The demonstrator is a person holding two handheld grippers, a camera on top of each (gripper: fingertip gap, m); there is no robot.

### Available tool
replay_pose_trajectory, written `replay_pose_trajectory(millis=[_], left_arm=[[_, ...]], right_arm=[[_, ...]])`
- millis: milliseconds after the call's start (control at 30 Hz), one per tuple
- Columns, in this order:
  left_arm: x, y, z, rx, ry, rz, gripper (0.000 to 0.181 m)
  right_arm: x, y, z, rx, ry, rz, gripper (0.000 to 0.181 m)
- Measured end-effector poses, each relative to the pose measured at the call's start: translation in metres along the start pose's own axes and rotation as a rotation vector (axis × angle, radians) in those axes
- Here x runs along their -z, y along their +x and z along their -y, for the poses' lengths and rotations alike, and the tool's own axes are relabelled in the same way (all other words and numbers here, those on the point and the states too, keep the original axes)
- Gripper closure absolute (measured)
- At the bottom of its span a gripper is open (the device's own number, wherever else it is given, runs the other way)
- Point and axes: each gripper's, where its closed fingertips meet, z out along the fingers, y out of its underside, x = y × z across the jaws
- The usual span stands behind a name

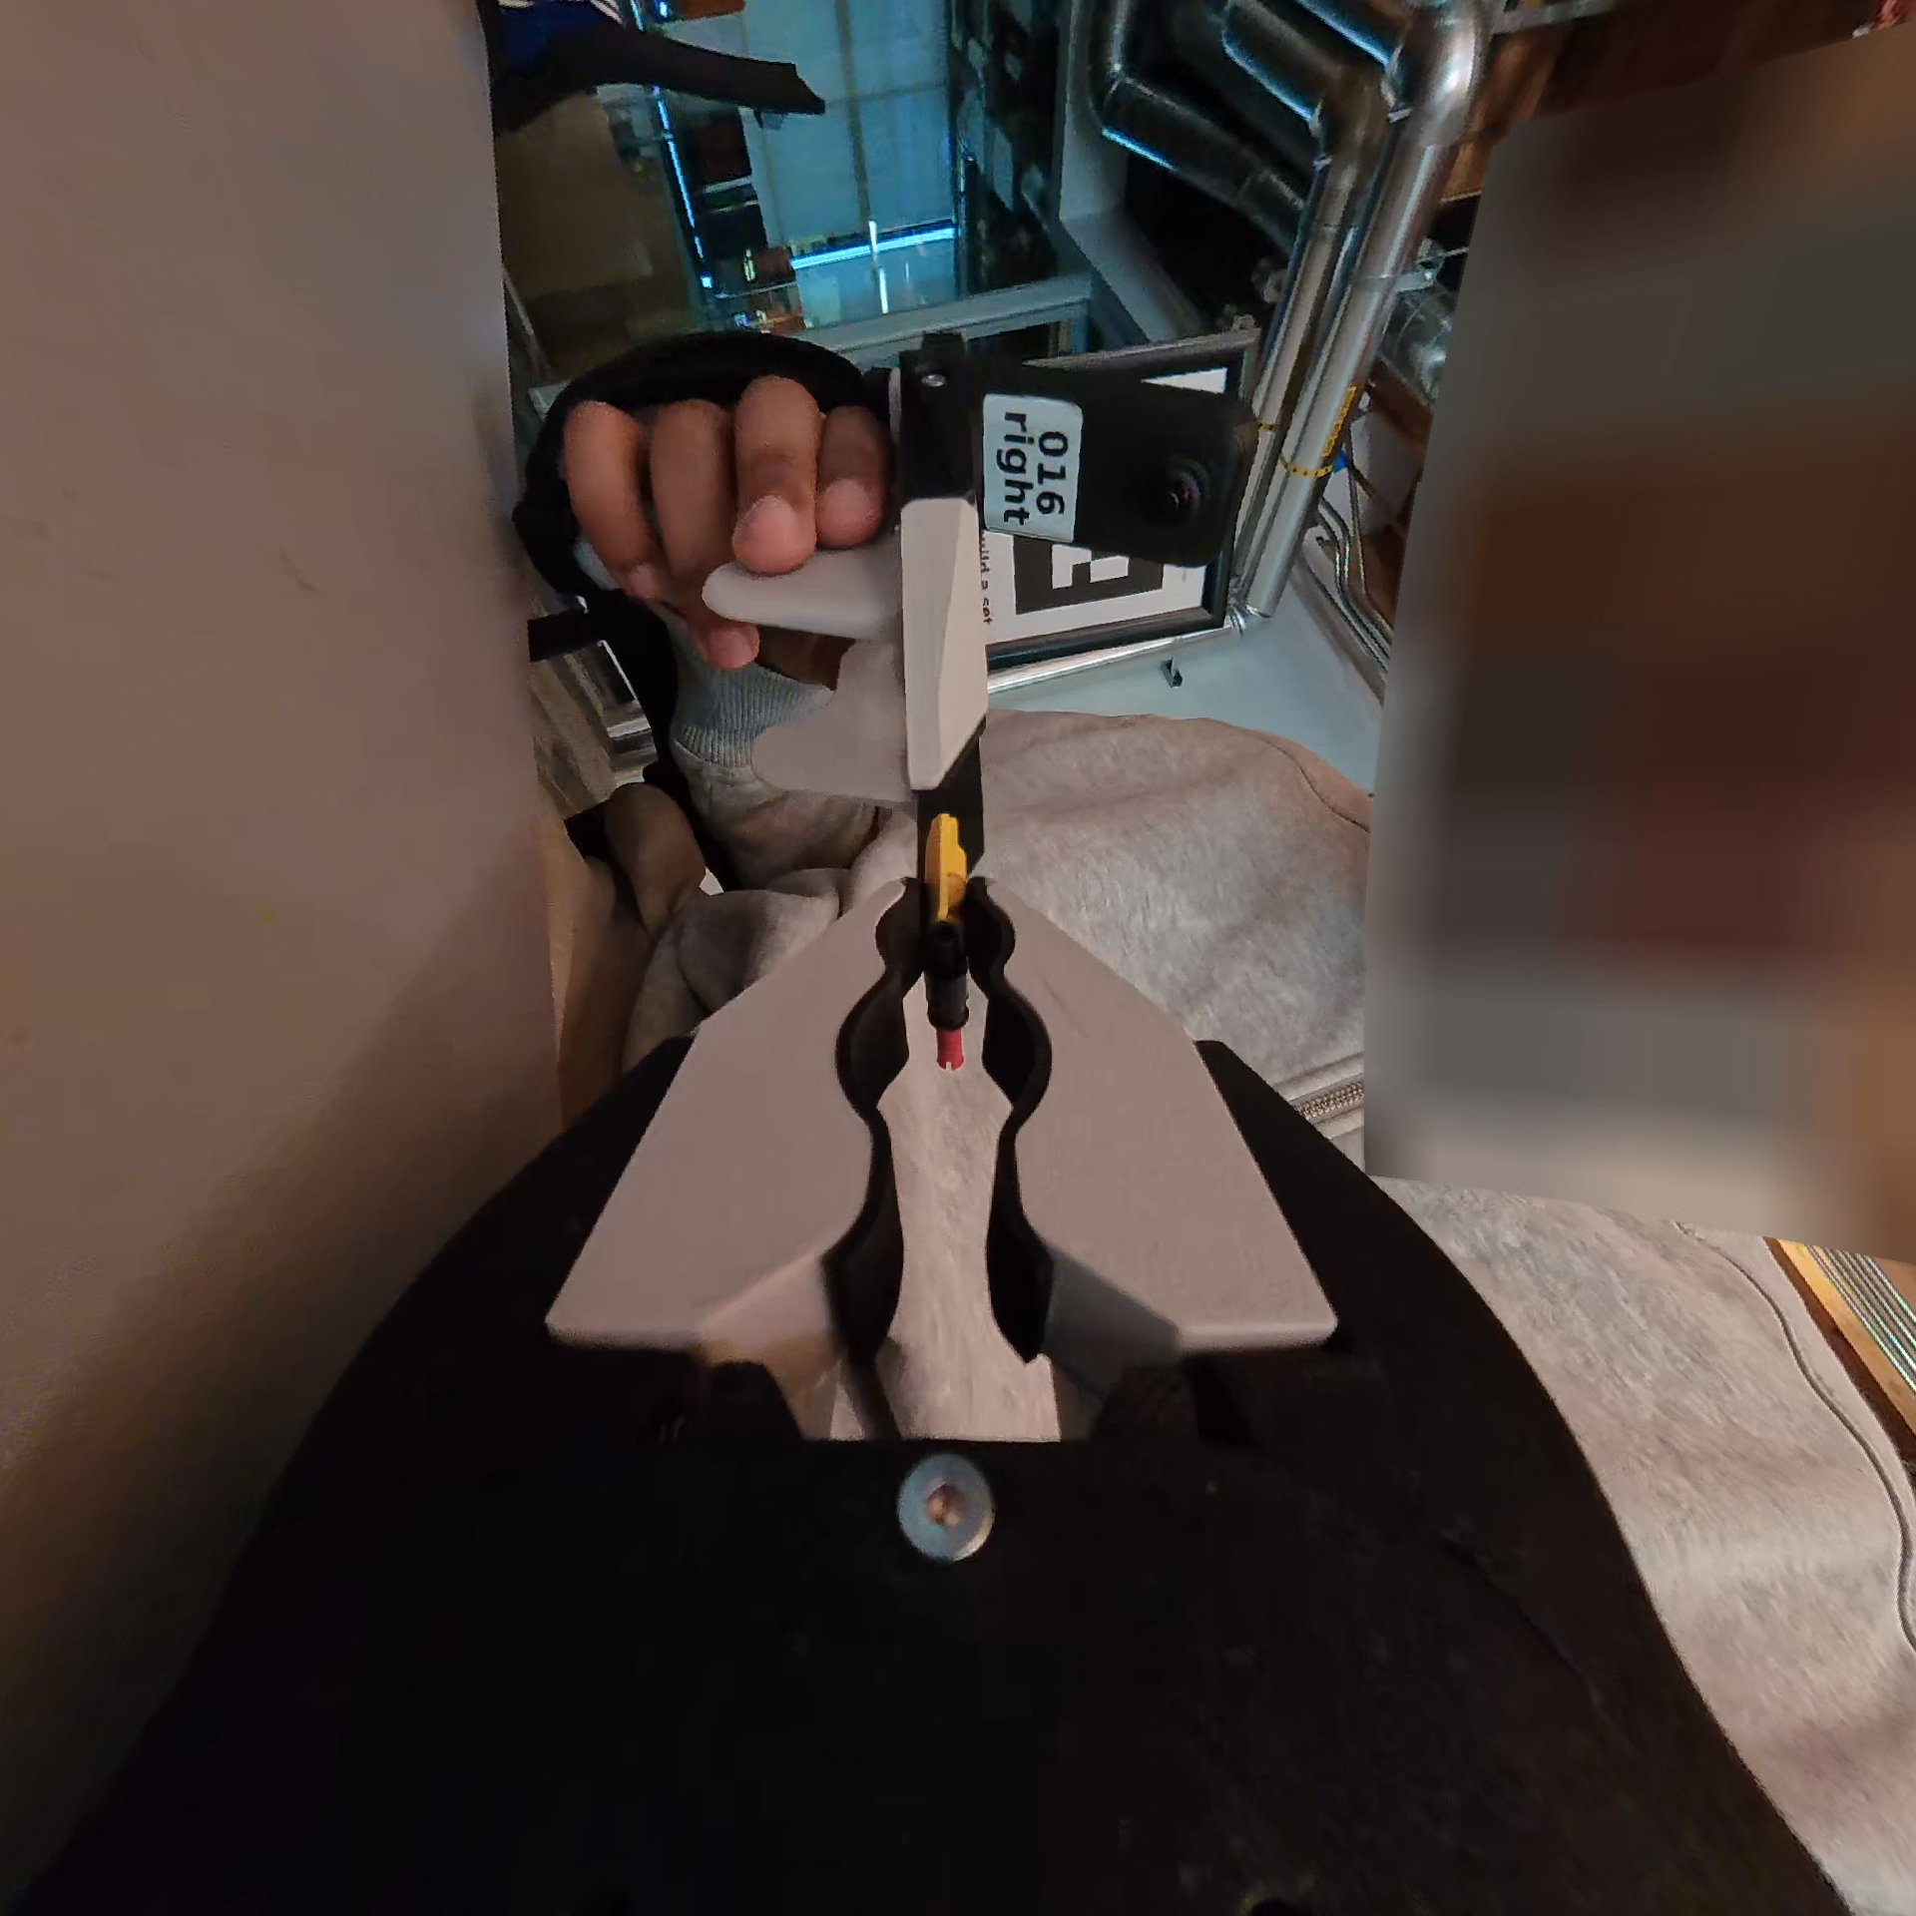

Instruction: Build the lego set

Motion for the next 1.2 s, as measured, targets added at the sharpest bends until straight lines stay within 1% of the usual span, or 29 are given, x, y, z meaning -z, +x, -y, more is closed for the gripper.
replay_pose_trajectory(millis=[100, 167, 267, 533, 700, 900, 1000, 1200], left_arm=[[0.0, 0.0, -0.001, 0.002, -0.004, 0.0, 0.177], [0.0, -0.001, -0.001, 0.003, -0.004, 0.002, 0.177], [0.001, -0.001, 0.0, 0.006, -0.001, 0.002, 0.178], [-0.001, -0.004, -0.005, 0.002, -0.029, 0.023, 0.177], [-0.002, -0.011, -0.008, -0.009, -0.053, 0.081, 0.178], [-0.001, -0.023, -0.009, -0.022, -0.059, 0.171, 0.178], [-0.001, -0.026, -0.009, -0.024, -0.059, 0.193, 0.178], [0.0, -0.026, -0.008, -0.022, -0.055, 0.195, 0.178]], right_arm=[[0.001, 0.0, 0.0, 0.021, -0.004, -0.002, 0.159], [0.002, 0.0, 0.001, 0.044, 0.0, -0.012, 0.168], [0.001, 0.001, 0.001, 0.075, -0.003, -0.028, 0.168], [0.001, -0.003, -0.001, 0.081, -0.018, -0.007, 0.166], [0.0, -0.007, -0.008, 0.077, -0.06, 0.023, 0.166], [-0.001, -0.007, -0.021, 0.087, -0.145, 0.026, 0.166], [-0.001, -0.007, -0.025, 0.093, -0.173, 0.025, 0.166], [-0.001, -0.006, -0.026, 0.084, -0.182, 0.024, 0.167]])
